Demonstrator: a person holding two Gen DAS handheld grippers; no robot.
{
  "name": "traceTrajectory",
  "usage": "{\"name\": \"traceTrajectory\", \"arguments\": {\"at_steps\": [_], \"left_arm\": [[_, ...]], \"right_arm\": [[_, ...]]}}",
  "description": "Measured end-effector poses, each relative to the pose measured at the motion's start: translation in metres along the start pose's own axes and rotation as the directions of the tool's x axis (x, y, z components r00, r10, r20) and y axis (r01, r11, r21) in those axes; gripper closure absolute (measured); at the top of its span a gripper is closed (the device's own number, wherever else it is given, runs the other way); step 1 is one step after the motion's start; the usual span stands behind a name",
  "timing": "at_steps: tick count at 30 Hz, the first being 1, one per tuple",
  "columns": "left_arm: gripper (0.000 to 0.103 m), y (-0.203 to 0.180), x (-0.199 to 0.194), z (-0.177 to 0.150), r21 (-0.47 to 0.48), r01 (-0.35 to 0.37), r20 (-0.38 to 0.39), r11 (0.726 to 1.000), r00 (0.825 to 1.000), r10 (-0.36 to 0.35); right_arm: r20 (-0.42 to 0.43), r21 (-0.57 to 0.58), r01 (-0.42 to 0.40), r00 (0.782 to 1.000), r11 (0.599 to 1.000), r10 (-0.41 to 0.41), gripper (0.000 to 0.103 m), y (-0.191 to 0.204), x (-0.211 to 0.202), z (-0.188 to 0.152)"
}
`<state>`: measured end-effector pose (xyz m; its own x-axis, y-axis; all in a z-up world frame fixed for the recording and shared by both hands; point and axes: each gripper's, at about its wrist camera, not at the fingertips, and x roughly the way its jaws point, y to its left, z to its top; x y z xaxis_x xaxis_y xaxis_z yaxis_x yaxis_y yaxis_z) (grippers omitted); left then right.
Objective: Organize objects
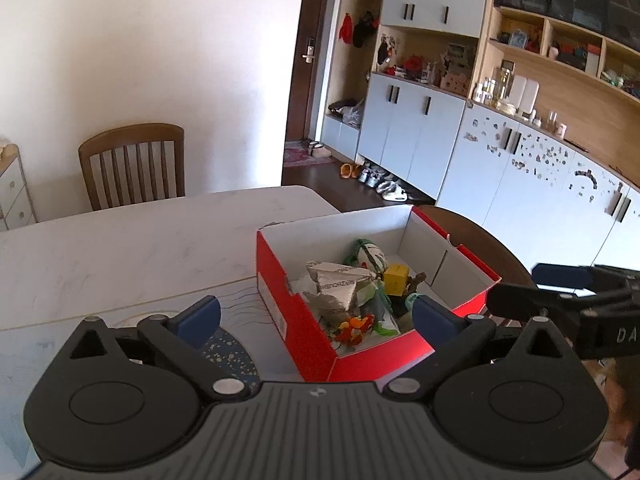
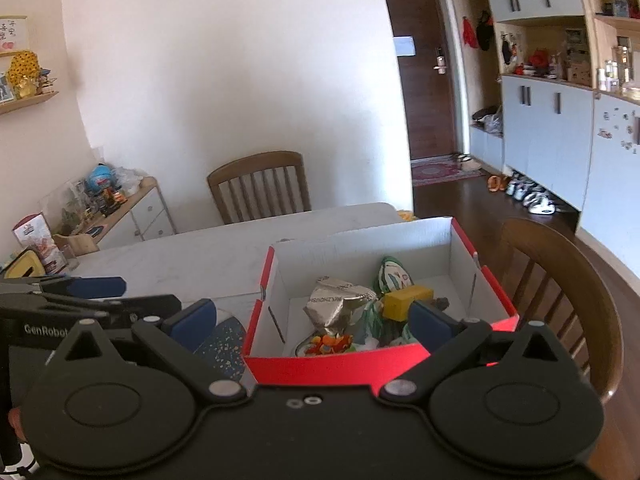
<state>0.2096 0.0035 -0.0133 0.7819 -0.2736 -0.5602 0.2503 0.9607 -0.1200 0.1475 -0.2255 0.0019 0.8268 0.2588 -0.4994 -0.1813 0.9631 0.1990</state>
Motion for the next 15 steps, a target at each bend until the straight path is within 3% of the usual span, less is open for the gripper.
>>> {"name": "traceTrajectory", "arguments": {"at_steps": [15], "left_arm": [[0.000,0.003,-0.021,-0.010,0.019,0.013,0.033,1.000,0.999,-0.014]], "right_arm": [[0.027,-0.007,0.074,0.997,0.997,-0.074,0.001,0.023,-0.013,-0.022]]}}
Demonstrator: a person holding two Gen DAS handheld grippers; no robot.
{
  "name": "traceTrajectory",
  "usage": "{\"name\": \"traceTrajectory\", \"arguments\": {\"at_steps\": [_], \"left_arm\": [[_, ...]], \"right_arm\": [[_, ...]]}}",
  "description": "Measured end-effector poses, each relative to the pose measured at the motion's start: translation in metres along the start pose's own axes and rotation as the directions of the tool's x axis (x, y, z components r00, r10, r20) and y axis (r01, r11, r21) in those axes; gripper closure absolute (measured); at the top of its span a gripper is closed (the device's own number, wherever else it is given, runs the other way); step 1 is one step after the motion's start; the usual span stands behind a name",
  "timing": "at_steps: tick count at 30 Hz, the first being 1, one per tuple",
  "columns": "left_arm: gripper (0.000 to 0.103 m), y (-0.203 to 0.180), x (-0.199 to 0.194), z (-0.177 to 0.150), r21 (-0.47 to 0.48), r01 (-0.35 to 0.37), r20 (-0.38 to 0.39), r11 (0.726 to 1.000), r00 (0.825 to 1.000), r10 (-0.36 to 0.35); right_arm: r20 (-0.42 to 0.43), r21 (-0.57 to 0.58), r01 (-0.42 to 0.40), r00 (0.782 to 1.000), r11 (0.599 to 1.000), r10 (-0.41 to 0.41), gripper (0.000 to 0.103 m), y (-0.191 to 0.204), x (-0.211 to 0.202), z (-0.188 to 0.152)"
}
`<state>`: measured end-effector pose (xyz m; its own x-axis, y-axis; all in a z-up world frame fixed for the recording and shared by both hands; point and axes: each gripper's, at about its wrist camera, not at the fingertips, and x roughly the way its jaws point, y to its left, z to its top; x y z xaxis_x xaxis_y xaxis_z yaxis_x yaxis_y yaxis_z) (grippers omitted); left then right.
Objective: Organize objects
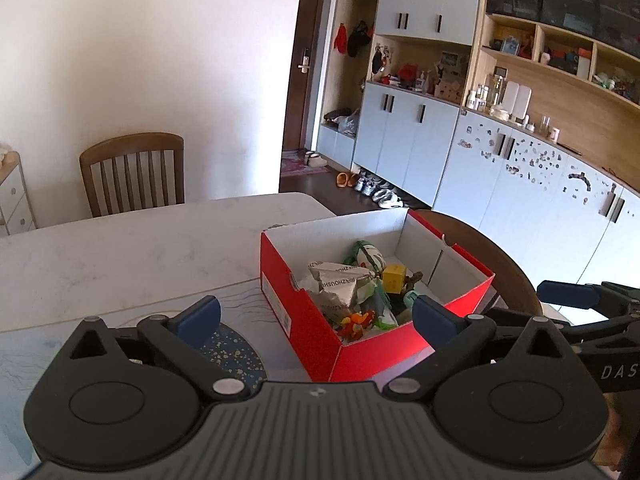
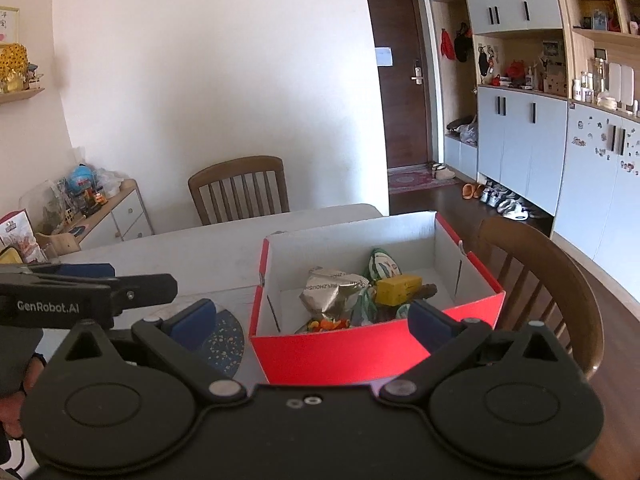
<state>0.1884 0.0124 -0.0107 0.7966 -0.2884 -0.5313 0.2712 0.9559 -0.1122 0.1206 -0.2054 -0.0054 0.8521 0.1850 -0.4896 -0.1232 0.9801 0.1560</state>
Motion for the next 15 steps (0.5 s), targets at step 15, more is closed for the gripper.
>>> {"name": "traceTrajectory", "arguments": {"at_steps": [15], "left_arm": [[0.000,-0.0075,0.0040,-0.0067,0.066,-0.007,-0.015,0.998,1.000,0.008]], "right_arm": [[-0.010,0.029,0.039,0.999,0.999,-0.039,0.001,-0.0018,0.0041,-0.0027]]}}
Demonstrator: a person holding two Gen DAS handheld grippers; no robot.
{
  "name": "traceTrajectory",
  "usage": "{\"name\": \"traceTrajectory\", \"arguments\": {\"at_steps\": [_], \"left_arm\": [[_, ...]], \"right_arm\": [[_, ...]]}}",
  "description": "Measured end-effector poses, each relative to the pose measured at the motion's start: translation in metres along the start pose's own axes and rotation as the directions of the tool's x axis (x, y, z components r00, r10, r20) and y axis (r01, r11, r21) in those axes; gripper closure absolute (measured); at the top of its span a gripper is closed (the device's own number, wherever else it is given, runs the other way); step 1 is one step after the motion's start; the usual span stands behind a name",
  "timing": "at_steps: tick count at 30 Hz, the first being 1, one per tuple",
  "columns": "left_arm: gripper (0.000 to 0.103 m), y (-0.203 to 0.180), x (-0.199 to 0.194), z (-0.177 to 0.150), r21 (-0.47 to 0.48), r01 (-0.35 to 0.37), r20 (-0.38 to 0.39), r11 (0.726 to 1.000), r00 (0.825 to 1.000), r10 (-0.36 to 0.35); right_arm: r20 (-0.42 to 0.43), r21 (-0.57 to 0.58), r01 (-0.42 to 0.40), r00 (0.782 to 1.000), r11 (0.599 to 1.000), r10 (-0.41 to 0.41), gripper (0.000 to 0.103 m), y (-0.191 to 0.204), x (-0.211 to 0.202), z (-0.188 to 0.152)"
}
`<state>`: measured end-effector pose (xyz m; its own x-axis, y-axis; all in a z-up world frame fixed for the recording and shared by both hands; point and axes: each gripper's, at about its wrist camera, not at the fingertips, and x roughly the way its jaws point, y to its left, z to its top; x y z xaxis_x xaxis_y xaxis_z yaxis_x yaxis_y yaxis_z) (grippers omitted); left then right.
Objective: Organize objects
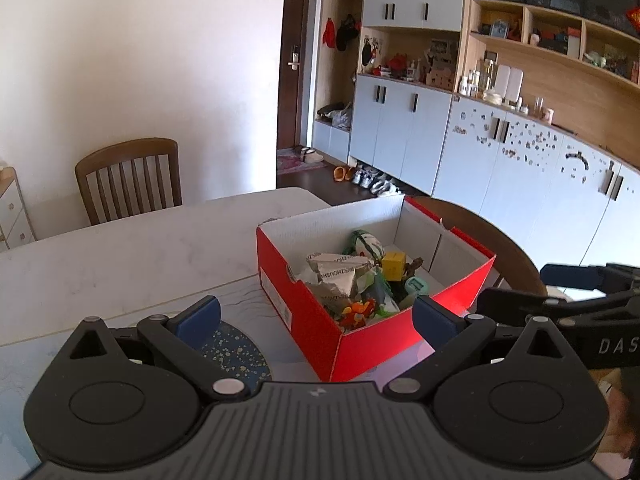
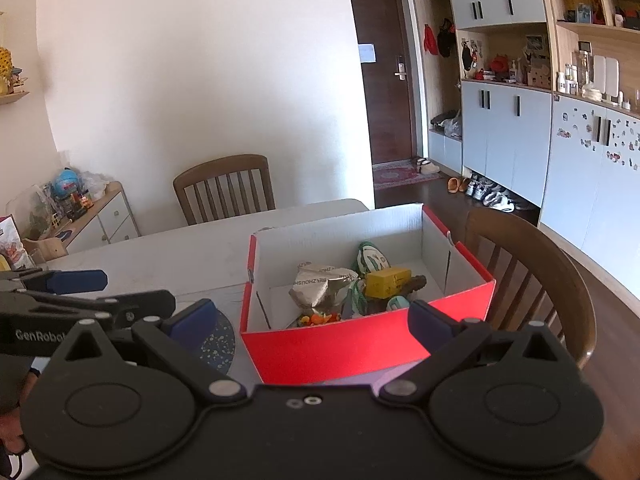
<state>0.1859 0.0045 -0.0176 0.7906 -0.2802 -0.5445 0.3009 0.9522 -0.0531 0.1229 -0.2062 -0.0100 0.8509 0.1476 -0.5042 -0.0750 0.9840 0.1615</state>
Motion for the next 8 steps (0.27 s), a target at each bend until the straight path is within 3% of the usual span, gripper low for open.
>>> {"name": "traceTrajectory", "arguments": {"at_steps": [8], "left_arm": [[0.000,0.0078,0.0023,-0.0008,-0.005,-0.028,-0.007,1.000,1.000,0.028]], "right_arm": [[-0.007,0.006,0.012,1.000,1.000,-0.012,0.001,0.0014,0.0052,0.0015]]}}
